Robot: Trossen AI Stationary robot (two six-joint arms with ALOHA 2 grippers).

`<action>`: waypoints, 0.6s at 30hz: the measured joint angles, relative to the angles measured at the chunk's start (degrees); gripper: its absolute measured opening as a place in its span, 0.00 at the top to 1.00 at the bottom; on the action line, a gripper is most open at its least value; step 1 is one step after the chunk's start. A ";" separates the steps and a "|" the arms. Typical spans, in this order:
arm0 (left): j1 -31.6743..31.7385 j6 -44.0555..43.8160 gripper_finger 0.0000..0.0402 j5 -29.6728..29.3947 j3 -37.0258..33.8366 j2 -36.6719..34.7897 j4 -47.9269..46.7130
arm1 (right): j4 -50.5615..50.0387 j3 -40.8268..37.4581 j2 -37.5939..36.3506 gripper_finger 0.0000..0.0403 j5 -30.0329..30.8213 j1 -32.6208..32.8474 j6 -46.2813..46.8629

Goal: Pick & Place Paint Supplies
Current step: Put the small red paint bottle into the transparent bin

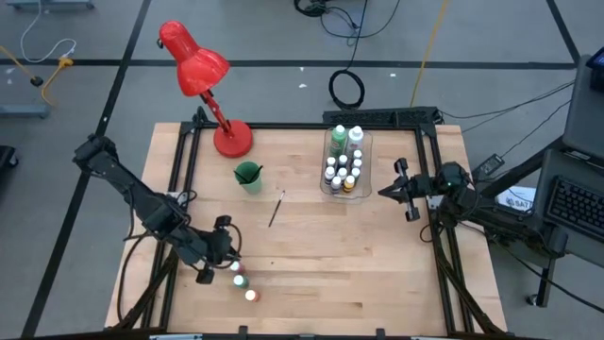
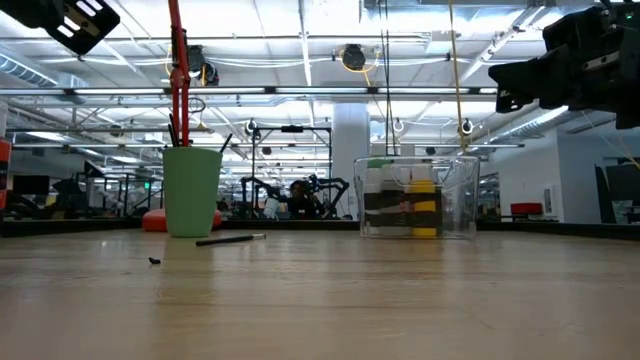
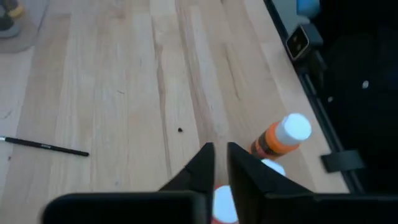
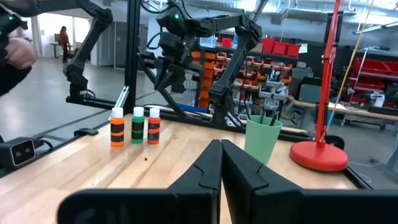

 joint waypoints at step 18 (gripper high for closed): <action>-0.16 -1.40 0.38 5.96 -0.87 6.94 -2.94 | -0.56 -0.02 0.04 1.00 -0.02 0.00 1.16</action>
